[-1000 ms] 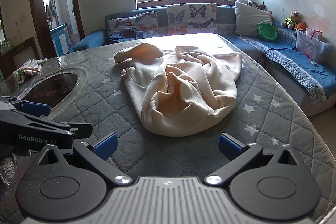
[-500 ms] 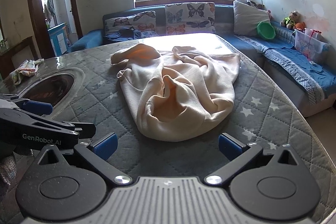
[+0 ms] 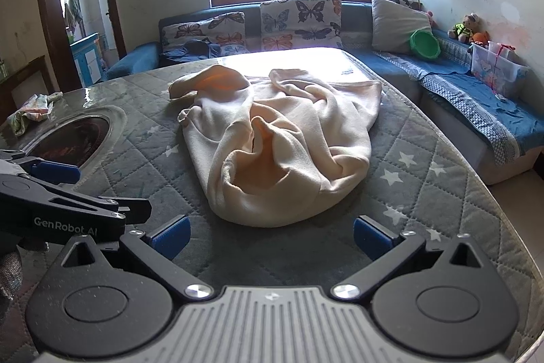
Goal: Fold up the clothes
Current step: 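Move both grippers toward the crumpled cream sweatshirt on the table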
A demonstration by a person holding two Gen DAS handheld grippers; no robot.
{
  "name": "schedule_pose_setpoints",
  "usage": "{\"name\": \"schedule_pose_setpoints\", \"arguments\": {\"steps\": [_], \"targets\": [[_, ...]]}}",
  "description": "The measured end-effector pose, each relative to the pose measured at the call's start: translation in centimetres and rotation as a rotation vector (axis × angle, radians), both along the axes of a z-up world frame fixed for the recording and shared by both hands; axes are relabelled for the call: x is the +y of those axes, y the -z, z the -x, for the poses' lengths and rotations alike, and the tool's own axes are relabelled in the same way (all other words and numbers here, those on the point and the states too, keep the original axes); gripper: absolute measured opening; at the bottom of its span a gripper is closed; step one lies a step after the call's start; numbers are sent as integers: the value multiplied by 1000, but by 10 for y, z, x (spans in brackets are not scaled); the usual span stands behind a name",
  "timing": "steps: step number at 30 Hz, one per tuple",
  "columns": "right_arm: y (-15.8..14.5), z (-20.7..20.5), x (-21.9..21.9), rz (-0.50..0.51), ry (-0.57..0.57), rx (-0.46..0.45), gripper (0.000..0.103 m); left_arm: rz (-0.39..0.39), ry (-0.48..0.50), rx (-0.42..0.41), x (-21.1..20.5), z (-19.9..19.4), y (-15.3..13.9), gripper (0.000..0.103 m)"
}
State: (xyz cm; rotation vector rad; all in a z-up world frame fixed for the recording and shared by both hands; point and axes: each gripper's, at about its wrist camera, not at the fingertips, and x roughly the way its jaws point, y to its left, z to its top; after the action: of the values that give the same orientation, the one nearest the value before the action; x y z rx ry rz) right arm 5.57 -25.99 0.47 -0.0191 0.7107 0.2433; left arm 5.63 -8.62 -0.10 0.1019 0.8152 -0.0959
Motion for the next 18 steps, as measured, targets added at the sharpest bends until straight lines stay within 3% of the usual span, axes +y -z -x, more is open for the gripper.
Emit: {"name": "schedule_pose_setpoints", "arguments": {"steps": [18], "targets": [[1,-4,-4,9,8,6,103,-17,0,19,-7,-9,5,103]]}}
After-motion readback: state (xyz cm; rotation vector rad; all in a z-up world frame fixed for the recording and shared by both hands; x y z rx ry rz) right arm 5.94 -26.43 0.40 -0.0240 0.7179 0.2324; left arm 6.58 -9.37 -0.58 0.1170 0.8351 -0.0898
